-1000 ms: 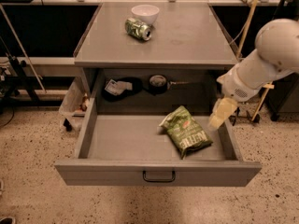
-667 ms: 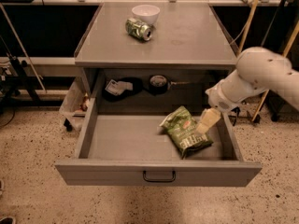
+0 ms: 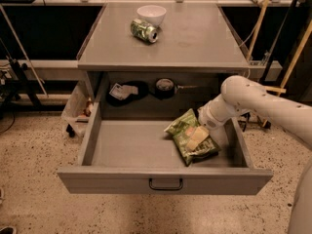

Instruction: Pick green jalapeno chip bag from top drawer and place on counter

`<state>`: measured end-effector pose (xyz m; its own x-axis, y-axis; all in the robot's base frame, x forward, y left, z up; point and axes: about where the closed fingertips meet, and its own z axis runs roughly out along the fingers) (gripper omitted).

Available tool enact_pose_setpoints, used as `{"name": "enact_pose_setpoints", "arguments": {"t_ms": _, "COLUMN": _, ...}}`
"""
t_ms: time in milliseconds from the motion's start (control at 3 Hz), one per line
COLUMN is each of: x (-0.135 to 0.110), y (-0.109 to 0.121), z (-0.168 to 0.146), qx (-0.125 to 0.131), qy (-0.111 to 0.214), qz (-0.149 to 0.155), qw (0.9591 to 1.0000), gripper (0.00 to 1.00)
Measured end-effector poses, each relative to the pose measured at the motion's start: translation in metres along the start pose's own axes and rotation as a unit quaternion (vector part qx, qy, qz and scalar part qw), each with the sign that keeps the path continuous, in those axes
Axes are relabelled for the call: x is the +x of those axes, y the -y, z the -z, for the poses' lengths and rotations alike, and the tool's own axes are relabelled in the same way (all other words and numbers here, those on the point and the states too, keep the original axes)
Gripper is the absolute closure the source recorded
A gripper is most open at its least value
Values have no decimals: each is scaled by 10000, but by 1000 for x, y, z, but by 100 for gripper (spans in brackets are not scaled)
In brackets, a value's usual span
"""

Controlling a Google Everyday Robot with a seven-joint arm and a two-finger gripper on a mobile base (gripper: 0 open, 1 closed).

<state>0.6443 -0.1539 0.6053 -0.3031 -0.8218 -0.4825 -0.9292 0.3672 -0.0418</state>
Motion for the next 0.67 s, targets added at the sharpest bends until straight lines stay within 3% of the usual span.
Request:
{"name": "enact_pose_setpoints", "arguments": {"t_ms": 333, "x": 1, "y": -1, "z": -4, "qx": -23, "qy": -1, "qz": -11, "qw": 10000, "gripper": 0}}
{"name": "enact_pose_setpoints", "arguments": {"t_ms": 667, "x": 1, "y": -1, "z": -4, "qx": -23, "qy": -1, "qz": -11, "qw": 10000, "gripper": 19}}
